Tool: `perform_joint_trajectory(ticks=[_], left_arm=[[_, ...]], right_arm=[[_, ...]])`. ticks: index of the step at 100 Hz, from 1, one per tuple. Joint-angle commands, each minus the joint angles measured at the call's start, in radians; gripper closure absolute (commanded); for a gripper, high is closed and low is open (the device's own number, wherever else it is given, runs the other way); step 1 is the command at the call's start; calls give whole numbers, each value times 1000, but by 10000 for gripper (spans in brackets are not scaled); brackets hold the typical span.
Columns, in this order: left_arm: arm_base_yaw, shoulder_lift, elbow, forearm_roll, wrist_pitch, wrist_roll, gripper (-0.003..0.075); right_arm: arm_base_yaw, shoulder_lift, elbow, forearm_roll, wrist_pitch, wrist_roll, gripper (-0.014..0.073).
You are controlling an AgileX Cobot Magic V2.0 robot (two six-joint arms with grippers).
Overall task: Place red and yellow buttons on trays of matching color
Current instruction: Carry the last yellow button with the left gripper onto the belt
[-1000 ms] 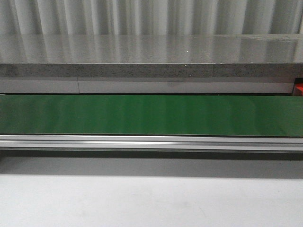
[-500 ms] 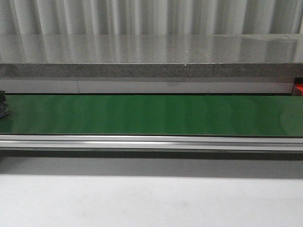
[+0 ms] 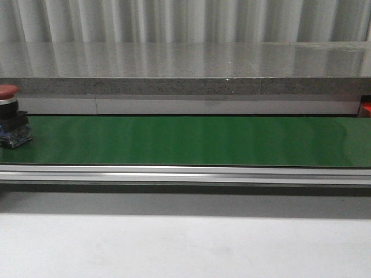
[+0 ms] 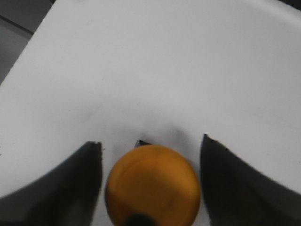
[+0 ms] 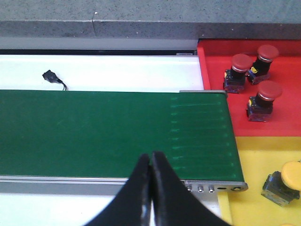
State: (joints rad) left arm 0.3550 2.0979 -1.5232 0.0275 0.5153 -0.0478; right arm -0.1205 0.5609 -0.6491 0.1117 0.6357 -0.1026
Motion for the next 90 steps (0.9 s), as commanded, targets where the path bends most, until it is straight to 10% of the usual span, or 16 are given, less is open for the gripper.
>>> perform_joint_trajectory(ticks=[1,8,90], left_arm=[[3,-68,-32,24,-20,0,599],[3,-95,-32,37,-16,0,740],[-247,-748,322,-33,76,0,741]], right_arm=[[2,-1,-28,-2,-63,-9,662],[2,-1,-28,-2,-63,-9,662],[2,-1,-28,-2,-63,-9,662]])
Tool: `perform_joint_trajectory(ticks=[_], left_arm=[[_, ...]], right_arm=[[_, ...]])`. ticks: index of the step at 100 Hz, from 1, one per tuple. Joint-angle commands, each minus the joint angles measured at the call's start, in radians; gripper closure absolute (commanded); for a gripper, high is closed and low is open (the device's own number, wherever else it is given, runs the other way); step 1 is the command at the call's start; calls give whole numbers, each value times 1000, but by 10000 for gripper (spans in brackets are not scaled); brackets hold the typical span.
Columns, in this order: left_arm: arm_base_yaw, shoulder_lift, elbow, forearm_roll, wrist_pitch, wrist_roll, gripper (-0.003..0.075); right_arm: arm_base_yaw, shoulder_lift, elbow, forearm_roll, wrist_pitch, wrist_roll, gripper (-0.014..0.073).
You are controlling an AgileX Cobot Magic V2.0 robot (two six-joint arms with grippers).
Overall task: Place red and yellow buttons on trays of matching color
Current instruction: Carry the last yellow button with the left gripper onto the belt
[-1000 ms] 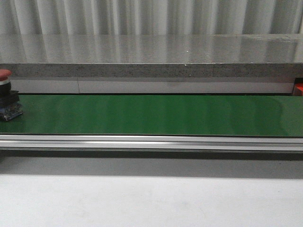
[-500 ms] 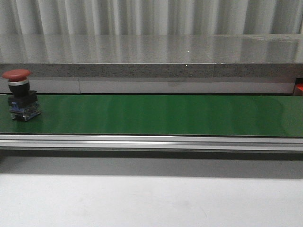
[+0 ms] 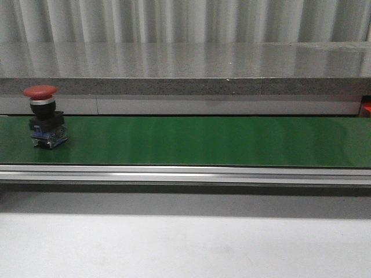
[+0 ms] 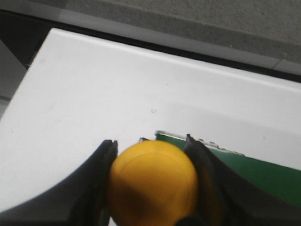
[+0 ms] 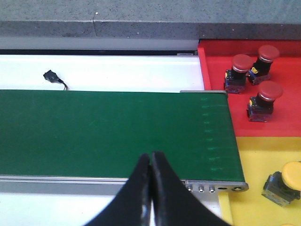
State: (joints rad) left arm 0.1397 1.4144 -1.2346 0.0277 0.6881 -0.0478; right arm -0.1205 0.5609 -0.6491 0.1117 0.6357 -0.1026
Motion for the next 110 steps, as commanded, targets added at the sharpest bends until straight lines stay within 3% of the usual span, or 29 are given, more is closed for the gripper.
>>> perform_joint_trajectory(ticks=[1,38,91,102,110], left_arm=[[-34,-66,38,-37,-102,0,741],[-73,-61,198,-58,-227,0,741],[-73,94,200,-59,-234,0,734],[-73,96,200,-59,-217,0,624],[-73,96,200,-59,-211,1,421]], right_arm=[[2,-1,-28,-2,-63,-9,662],[2,-1,-28,-2,-63,-9,662],[2,-1,-28,-2,-63,-9,662],[2,-1,-28,-2,-63,-9,662],[2,-1,-28,-2,-63,-9,662]])
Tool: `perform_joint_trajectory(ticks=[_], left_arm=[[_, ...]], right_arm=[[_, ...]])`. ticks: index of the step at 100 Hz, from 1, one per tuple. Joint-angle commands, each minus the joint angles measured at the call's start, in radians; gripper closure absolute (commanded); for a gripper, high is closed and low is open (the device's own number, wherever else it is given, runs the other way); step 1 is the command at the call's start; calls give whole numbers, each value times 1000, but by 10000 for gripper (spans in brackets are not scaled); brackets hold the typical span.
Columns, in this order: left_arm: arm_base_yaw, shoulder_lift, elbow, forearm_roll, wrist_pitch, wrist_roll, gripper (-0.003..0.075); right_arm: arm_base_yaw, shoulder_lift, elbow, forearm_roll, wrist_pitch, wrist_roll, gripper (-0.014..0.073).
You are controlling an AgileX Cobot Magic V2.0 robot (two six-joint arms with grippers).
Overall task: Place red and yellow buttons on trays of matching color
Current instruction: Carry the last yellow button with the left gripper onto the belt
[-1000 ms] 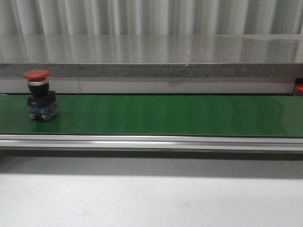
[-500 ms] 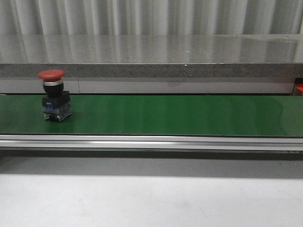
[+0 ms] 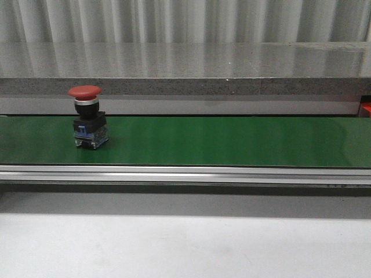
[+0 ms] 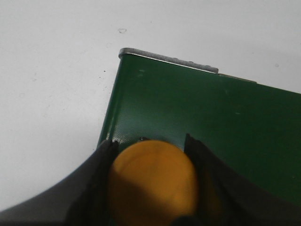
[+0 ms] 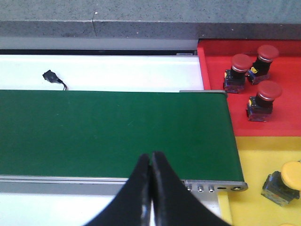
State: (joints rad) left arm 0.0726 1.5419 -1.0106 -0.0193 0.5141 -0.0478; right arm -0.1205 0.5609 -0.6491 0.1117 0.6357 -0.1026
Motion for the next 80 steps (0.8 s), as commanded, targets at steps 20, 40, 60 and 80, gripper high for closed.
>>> perform_joint_trajectory(ticks=[20,40,60,80], left_arm=[[-26,-59,-24,-19,-39,1,38],[-95,-190,-24,-10,-47,24,101],[-127,-396,-14,29,-47,25,101],[-127,-620,91,38,-49,25,101]], right_arm=[[2,-1,-28,-2,-63,-9,662],[2,-1,-28,-2,-63,-9,662],[2,-1,-28,-2,-63,-9,662],[2,-1,-28,-2,-63,-9,662]])
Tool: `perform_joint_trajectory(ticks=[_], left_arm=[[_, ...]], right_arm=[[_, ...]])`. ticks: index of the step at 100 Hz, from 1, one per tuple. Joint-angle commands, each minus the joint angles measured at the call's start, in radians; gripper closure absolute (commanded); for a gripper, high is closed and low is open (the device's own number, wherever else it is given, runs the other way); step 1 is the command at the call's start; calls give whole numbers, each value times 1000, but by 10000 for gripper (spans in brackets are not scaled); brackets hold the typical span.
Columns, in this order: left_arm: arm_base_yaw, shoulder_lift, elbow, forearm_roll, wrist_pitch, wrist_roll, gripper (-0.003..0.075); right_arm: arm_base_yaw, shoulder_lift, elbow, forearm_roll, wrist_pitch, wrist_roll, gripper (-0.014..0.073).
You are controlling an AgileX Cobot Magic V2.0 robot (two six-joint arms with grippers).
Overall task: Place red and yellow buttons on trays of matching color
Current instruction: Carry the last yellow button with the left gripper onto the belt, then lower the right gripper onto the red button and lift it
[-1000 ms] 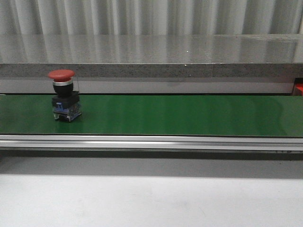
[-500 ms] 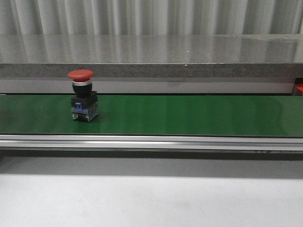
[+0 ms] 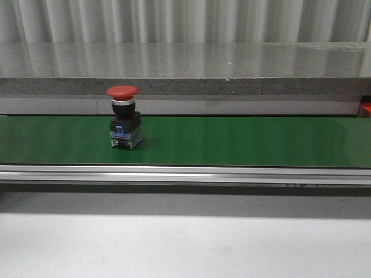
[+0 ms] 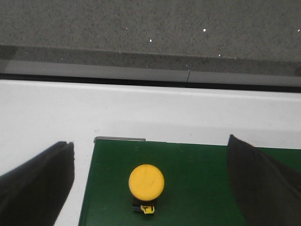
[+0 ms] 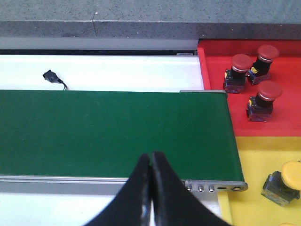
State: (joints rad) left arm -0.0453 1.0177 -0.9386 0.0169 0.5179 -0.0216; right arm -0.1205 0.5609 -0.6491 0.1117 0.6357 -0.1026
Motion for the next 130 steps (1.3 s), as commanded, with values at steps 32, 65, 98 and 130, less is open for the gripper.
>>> perform_joint_trajectory(ticks=[32,65,98,130], left_arm=[[-9,-465,290,-1,-60,-1,152],[-9,-599,404,-1,-68,-1,681],[-9,-599,406,1,-70,-1,741],[-9,-599,406,1,-72,-1,741]], right_arm=[[2,-1,-28,-2,-63,-9,662],[2,-1,-28,-2,-63,-9,662],[2,-1,-28,-1,-12,-9,177],[39,26,-33,144,-16,-121,-52]])
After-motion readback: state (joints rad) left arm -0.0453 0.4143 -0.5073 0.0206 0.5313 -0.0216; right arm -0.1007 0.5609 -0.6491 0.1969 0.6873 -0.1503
